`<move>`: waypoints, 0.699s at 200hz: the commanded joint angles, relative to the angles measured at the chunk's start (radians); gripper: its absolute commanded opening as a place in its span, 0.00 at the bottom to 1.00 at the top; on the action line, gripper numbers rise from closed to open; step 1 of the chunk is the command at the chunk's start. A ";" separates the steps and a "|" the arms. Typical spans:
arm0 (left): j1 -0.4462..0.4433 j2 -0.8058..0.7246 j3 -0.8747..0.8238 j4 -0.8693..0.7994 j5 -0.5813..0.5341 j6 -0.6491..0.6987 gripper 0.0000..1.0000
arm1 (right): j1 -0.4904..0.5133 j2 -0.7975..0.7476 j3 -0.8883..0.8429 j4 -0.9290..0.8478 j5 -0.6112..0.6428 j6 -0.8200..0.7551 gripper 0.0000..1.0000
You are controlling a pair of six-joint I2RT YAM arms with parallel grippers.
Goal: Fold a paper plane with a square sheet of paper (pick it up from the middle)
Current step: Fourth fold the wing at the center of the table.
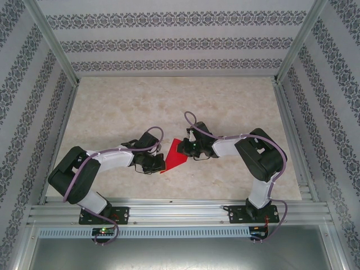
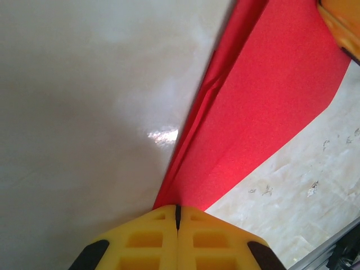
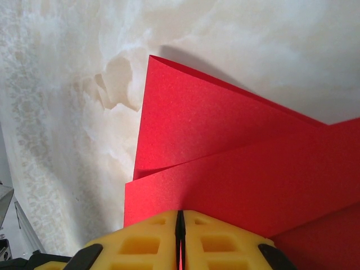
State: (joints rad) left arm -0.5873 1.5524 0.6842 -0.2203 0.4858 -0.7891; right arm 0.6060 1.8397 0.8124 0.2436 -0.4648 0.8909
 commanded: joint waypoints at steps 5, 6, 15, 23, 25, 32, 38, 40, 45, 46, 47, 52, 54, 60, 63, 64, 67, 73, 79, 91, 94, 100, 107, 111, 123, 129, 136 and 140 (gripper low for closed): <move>0.003 0.016 -0.046 -0.119 -0.076 0.026 0.06 | -0.006 0.056 -0.018 -0.100 0.075 -0.030 0.12; 0.003 0.015 -0.045 -0.122 -0.077 0.027 0.06 | -0.006 0.056 -0.019 -0.101 0.075 -0.030 0.12; 0.003 0.006 -0.045 -0.152 -0.086 0.038 0.06 | -0.006 0.056 -0.017 -0.102 0.076 -0.030 0.12; 0.003 -0.008 -0.048 -0.178 -0.105 0.042 0.06 | -0.008 0.054 -0.018 -0.104 0.075 -0.030 0.12; 0.003 -0.012 -0.051 -0.183 -0.107 0.044 0.06 | -0.007 0.053 -0.018 -0.104 0.075 -0.030 0.12; 0.003 -0.029 -0.059 -0.186 -0.115 0.044 0.06 | -0.007 0.052 -0.018 -0.105 0.077 -0.032 0.12; 0.003 -0.044 -0.063 -0.187 -0.117 0.044 0.06 | -0.006 0.052 -0.019 -0.107 0.079 -0.032 0.12; 0.003 -0.048 -0.063 -0.189 -0.118 0.044 0.06 | -0.007 0.052 -0.018 -0.108 0.079 -0.034 0.12; 0.003 -0.059 -0.065 -0.191 -0.119 0.042 0.07 | -0.008 0.054 -0.016 -0.110 0.079 -0.035 0.12; 0.002 -0.061 -0.066 -0.191 -0.118 0.042 0.07 | -0.008 0.054 -0.015 -0.111 0.080 -0.034 0.12; 0.002 -0.063 -0.065 -0.190 -0.117 0.042 0.07 | -0.008 0.055 -0.015 -0.111 0.080 -0.034 0.12; 0.002 -0.072 -0.066 -0.186 -0.114 0.042 0.07 | -0.008 0.056 -0.015 -0.113 0.079 -0.034 0.11; 0.003 -0.076 -0.066 -0.183 -0.112 0.042 0.07 | -0.008 0.056 -0.015 -0.113 0.079 -0.035 0.11; 0.003 -0.085 -0.065 -0.171 -0.103 0.043 0.08 | -0.008 0.055 -0.016 -0.113 0.081 -0.034 0.12; 0.003 -0.088 -0.064 -0.167 -0.099 0.043 0.08 | -0.008 0.055 -0.018 -0.111 0.080 -0.034 0.11; 0.003 -0.090 -0.063 -0.167 -0.099 0.042 0.08 | -0.008 0.055 -0.018 -0.110 0.081 -0.034 0.11; 0.003 -0.094 -0.058 -0.166 -0.098 0.043 0.08 | -0.008 0.056 -0.019 -0.110 0.082 -0.033 0.11; 0.003 -0.101 -0.049 -0.163 -0.096 0.041 0.08 | -0.008 0.056 -0.019 -0.110 0.083 -0.034 0.11; 0.002 -0.110 -0.041 -0.156 -0.088 0.041 0.09 | -0.008 0.055 -0.018 -0.110 0.081 -0.033 0.11; 0.002 -0.125 -0.021 -0.141 -0.072 0.037 0.10 | -0.008 0.052 -0.021 -0.110 0.084 -0.032 0.11; 0.001 -0.129 -0.016 -0.137 -0.071 0.037 0.10 | -0.008 0.052 -0.022 -0.109 0.083 -0.032 0.11; 0.001 -0.136 -0.009 -0.128 -0.068 0.034 0.11 | -0.008 0.052 -0.023 -0.110 0.084 -0.032 0.11; 0.001 -0.141 0.000 -0.116 -0.060 0.035 0.11 | -0.008 0.051 -0.021 -0.110 0.083 -0.032 0.11; 0.001 -0.142 0.005 -0.111 -0.056 0.035 0.12 | -0.008 0.052 -0.021 -0.109 0.084 -0.032 0.11; 0.001 -0.137 0.021 -0.106 -0.042 0.037 0.12 | -0.008 0.055 -0.019 -0.109 0.082 -0.030 0.11; 0.000 -0.134 0.023 -0.098 -0.034 0.039 0.12 | -0.006 0.054 -0.020 -0.109 0.081 -0.031 0.11; -0.002 -0.132 0.023 -0.082 -0.022 0.037 0.12 | -0.006 0.053 -0.022 -0.108 0.083 -0.030 0.11; -0.002 -0.130 0.023 -0.072 -0.013 0.035 0.13 | -0.006 0.052 -0.021 -0.108 0.084 -0.029 0.11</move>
State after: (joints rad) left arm -0.5873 1.4330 0.6785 -0.3141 0.4328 -0.7662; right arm 0.6060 1.8404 0.8162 0.2367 -0.4644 0.8909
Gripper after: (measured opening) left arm 0.121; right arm 0.109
